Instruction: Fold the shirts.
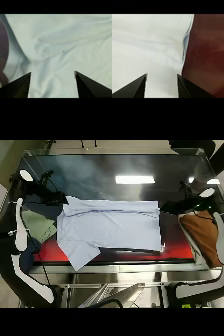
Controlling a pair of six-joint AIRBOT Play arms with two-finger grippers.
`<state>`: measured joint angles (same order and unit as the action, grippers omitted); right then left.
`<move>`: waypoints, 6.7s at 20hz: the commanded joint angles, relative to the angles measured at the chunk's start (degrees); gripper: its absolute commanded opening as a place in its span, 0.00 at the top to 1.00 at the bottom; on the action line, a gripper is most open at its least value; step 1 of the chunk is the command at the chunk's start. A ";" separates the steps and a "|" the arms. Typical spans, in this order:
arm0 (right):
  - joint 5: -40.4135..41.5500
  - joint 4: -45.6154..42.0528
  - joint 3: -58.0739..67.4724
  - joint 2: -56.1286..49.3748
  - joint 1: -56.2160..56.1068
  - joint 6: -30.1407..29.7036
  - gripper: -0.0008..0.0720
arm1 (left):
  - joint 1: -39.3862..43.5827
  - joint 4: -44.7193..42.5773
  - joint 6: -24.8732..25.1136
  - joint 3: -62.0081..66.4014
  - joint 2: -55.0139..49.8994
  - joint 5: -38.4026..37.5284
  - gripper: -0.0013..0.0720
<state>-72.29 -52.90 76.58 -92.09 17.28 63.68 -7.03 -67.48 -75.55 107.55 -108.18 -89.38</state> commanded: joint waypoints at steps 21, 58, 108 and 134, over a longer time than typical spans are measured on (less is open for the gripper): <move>2.91 5.38 -39.26 21.35 16.13 -2.38 0.39 | -7.52 13.51 5.31 -74.47 33.86 30.01 0.16; 4.50 0.57 -35.95 32.76 6.19 3.78 0.96 | -7.52 9.49 0.17 -61.92 57.29 10.05 0.95; -13.16 33.73 9.42 8.39 -0.07 -3.91 0.96 | 38.66 31.15 -2.40 -0.90 -15.82 29.62 0.95; 35.67 31.52 8.96 -15.72 -55.43 -1.49 0.57 | -9.09 31.45 -0.28 6.73 26.80 -5.07 0.95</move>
<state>-43.83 -23.53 85.49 -103.00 -32.93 62.17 -12.78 -36.03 -76.05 114.30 -84.60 -93.25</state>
